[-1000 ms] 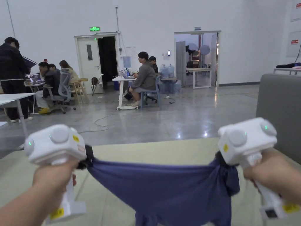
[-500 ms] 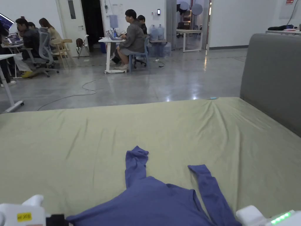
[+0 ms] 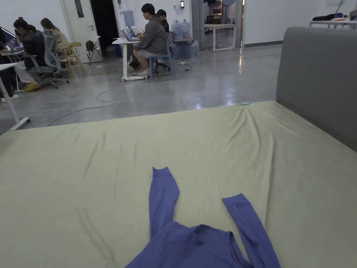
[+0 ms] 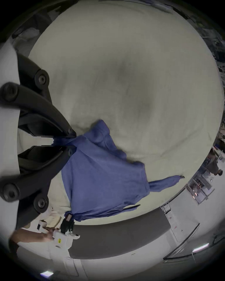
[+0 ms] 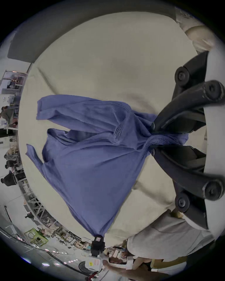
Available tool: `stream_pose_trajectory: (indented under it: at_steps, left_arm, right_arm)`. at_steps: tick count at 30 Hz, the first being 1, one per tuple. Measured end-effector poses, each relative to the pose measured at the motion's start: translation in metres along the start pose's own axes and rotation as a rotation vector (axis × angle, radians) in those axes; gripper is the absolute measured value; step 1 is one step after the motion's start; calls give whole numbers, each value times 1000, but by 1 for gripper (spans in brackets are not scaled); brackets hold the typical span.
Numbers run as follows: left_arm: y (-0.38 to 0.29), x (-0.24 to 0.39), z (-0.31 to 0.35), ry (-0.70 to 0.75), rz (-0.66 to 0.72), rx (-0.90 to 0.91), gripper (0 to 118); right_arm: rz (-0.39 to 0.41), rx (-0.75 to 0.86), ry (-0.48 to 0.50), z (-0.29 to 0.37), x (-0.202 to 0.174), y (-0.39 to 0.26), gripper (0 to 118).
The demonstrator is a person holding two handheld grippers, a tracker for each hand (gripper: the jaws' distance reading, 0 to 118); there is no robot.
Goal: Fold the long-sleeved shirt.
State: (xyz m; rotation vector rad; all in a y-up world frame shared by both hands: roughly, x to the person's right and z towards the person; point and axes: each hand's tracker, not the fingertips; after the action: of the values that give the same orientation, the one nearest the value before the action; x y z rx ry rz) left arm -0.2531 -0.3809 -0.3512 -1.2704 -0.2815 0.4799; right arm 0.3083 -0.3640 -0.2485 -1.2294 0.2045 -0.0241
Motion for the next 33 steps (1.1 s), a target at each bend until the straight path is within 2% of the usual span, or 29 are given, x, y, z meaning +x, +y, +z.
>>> stream_pose_trajectory:
  at_steps: [3,4,7,8,9,10,11,12,13,14,16,17,18,19,20,21,23,25,26,27,29,30,31,32,33]
  left_arm:
    - [-6,-8,-18,35,12,-20,2]
    - [-7,-11,-21,23,21,-15,2]
    - [-8,-16,-24,-6,83,13,5]
    - [-8,-18,-22,-15,94,17,12]
    - [-8,-18,-20,-14,92,18,28]
    - [-9,-16,-15,-24,90,27,62]
    - [-12,-10,-3,-24,91,44,91]
    - [-13,-5,10,-14,88,68,111]
    - [-17,1,25,7,73,120,118]
    - [-24,9,42,7,51,175,118]
    - [-38,19,68,-28,1,275,118]
    - [-46,24,74,-25,-21,239,115]
    - [-53,31,78,-19,-51,181,97]
    - [-60,35,78,9,-85,108,40]
    - [-70,40,77,66,-133,77,0]
    - [-77,44,78,102,-165,96,0]
    - [-83,51,71,199,-232,112,0]
    - [-81,61,68,174,-220,104,0]
    - [-67,64,67,133,-229,104,0]
    - [-54,75,65,108,-246,123,0]
    - [-21,101,58,62,-300,193,1]
    - [0,111,53,40,-328,227,27]
    - [22,125,41,44,-364,277,95]
    - [46,142,21,29,-407,316,118]
    - [61,150,5,74,-435,267,116]
  right_arm:
    - [-107,2,69,-8,14,1,9]
    - [-130,-2,77,-9,15,1,15]
    - [-154,20,96,-9,21,-5,26]
    - [-152,26,105,-9,21,-7,30]
    - [-149,26,107,-7,22,-6,41]
    - [-136,22,122,-2,23,-4,67]
    - [-109,12,130,7,22,-1,88]
    - [-82,7,86,21,18,1,98]
    - [-69,42,7,37,13,3,99]
    - [-48,108,-44,56,8,1,99]
    - [-1,235,-50,90,1,-7,99]
    - [7,269,-32,101,-3,-8,99]
    - [-3,280,-13,107,-6,-12,98]
    - [-13,270,-3,108,-8,-16,85]
    - [-29,259,22,108,-10,-21,54]
    - [-35,248,29,105,-14,-24,3]
    - [-28,204,-45,92,-24,-34,0]
    - [-10,156,-133,65,-21,-38,0]
    - [-72,77,-61,57,-15,-30,0]
    - [-117,146,-4,57,-10,-26,0]
    - [-133,185,18,63,-8,-28,0]
    - [-125,168,4,64,-8,-26,0]
    - [-109,150,-18,63,-10,-22,0]
    - [-75,148,-53,63,-12,-20,0]
    - [-59,152,-74,60,-14,-20,0]
